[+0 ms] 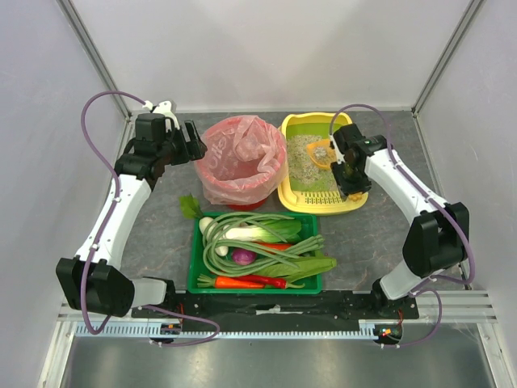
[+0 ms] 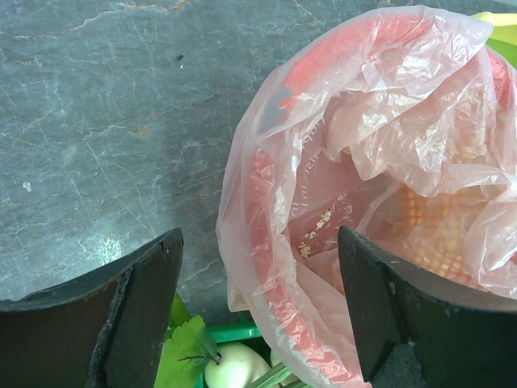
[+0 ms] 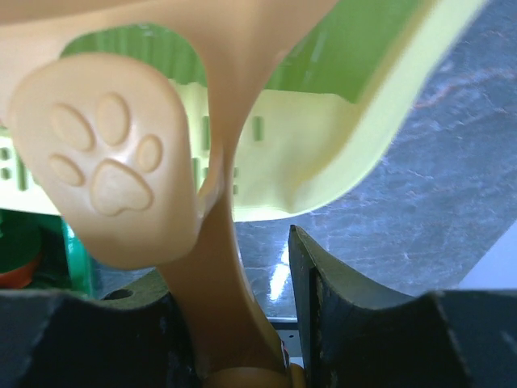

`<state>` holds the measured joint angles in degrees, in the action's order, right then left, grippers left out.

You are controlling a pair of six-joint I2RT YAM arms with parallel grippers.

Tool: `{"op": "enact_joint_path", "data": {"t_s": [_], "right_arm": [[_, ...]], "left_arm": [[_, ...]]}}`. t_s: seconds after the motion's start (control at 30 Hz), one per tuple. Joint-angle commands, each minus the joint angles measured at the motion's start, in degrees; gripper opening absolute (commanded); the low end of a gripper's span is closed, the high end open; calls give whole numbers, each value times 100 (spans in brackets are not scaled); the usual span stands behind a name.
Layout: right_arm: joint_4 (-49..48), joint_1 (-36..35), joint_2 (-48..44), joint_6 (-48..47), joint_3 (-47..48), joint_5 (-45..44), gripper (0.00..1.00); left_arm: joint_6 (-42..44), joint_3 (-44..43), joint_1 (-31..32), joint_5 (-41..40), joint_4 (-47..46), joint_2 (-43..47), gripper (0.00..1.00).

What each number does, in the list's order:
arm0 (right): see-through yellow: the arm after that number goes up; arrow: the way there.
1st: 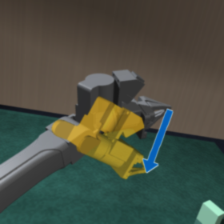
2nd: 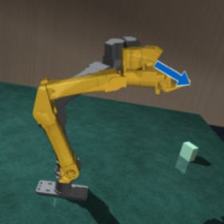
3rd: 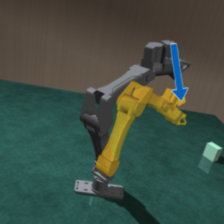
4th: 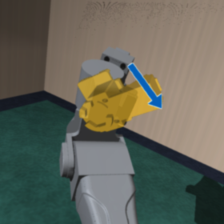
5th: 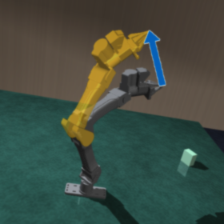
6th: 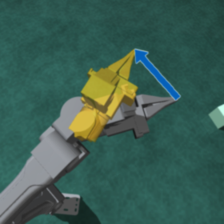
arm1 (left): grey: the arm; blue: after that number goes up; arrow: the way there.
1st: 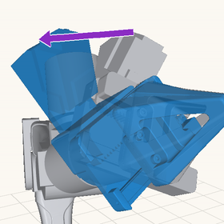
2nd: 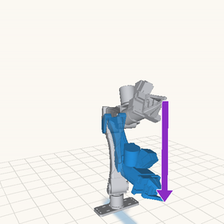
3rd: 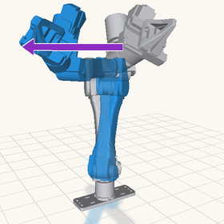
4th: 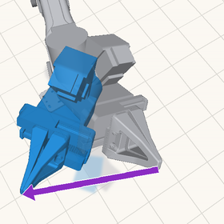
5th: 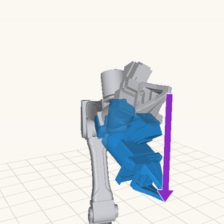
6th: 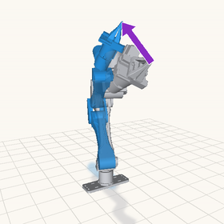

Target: Clean the litter box

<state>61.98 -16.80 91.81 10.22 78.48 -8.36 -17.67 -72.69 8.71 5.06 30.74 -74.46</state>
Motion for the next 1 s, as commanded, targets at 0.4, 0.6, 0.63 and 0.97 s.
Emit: {"op": "enact_joint_path", "data": {"t_s": [0.4, 0.6, 0.63, 0.97], "right_arm": [[60, -602, -58, -55, 413, -452, 0], [175, -164, 65, -90, 343, -289, 0], [183, -244, 13, -73, 405, -446, 0], [201, -824, -102, -116, 1677, -1667, 0]], "left_arm": [[-140, 44, -18, 48, -183, 124, 83], [-114, 0, -18, 57, -174, 89, 83], [-114, 0, -18, 39, -156, 98, 83], [-166, -9, -18, 100, -200, -25, 83]]}}
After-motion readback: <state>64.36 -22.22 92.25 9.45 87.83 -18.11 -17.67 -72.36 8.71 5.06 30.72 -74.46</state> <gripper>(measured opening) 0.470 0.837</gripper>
